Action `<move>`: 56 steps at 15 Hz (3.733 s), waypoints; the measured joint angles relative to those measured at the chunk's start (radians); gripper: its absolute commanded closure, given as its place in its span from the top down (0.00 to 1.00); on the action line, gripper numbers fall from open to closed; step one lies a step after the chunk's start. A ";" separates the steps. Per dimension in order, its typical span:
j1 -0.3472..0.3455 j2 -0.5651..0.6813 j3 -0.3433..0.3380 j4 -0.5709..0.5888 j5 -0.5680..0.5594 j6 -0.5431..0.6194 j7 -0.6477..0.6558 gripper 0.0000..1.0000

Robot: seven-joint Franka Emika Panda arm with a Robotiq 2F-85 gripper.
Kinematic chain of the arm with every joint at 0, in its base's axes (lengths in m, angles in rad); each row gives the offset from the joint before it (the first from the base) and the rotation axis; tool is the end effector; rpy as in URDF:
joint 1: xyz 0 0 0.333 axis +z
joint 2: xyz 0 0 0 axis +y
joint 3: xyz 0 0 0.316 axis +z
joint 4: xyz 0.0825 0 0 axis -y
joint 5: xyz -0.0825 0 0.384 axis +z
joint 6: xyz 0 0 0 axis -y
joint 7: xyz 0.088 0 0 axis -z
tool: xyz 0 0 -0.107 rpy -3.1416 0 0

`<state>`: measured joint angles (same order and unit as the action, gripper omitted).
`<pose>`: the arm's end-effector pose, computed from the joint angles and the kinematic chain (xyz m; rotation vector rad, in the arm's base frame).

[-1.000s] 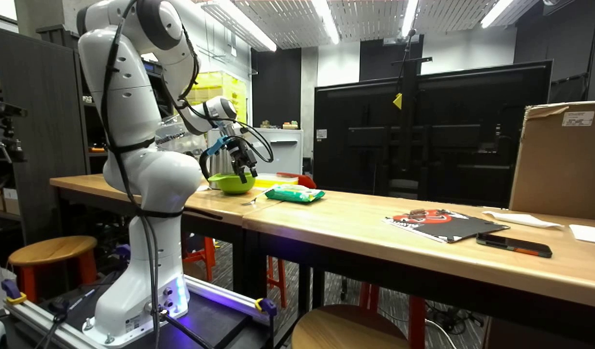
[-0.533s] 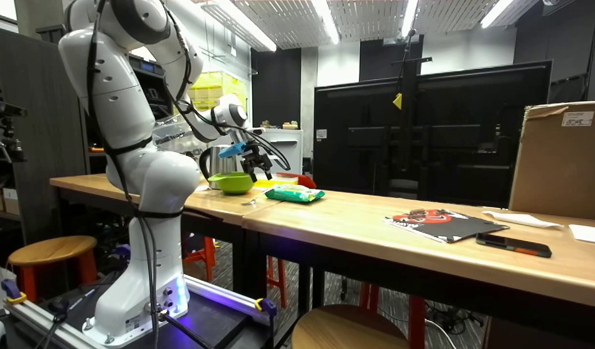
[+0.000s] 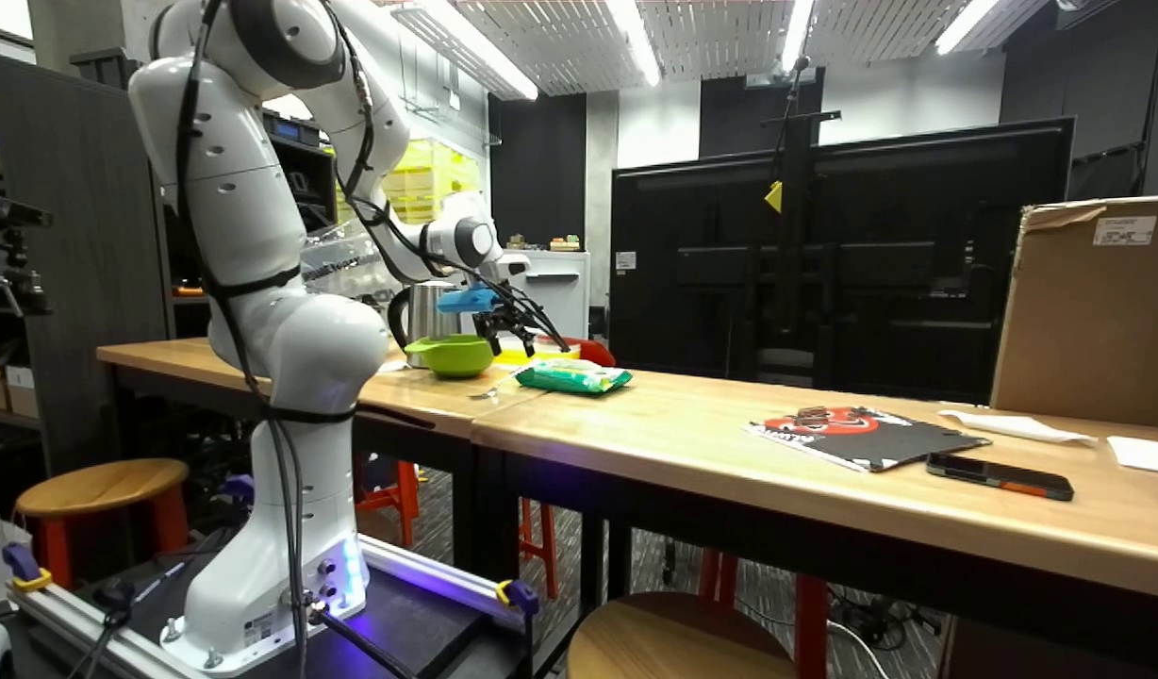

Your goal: Put the silver fork inside the green bowl

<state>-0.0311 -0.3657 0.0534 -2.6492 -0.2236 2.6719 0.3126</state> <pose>0.4298 0.0161 0.4023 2.9836 -0.1646 0.6137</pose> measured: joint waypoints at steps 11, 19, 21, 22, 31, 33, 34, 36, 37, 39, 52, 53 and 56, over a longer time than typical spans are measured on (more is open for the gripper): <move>0.008 0.072 -0.020 0.027 0.127 0.019 -0.163 1.00; 0.008 0.084 -0.026 0.084 0.127 0.010 -0.187 1.00; 0.009 0.099 -0.026 0.094 0.127 0.011 -0.191 1.00; 0.009 0.107 -0.026 0.098 0.127 0.011 -0.192 1.00; 0.012 0.162 -0.029 0.125 0.129 0.011 -0.206 1.00; 0.012 0.165 -0.034 0.125 0.130 0.011 -0.207 1.00; 0.012 0.166 -0.037 0.125 0.130 0.011 -0.208 1.00; 0.012 0.166 -0.044 0.125 0.130 0.011 -0.209 1.00; 0.012 0.166 -0.047 0.125 0.131 0.011 -0.209 1.00; 0.012 0.166 -0.051 0.125 0.135 0.012 -0.210 1.00; 0.012 0.208 -0.054 0.158 0.162 0.009 -0.225 0.87; 0.012 0.214 -0.054 0.163 0.162 0.009 -0.225 0.72; 0.012 0.229 -0.054 0.176 0.162 0.008 -0.224 0.57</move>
<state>-0.0195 -0.1364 -0.0003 -2.4731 -0.0616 2.6799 0.0882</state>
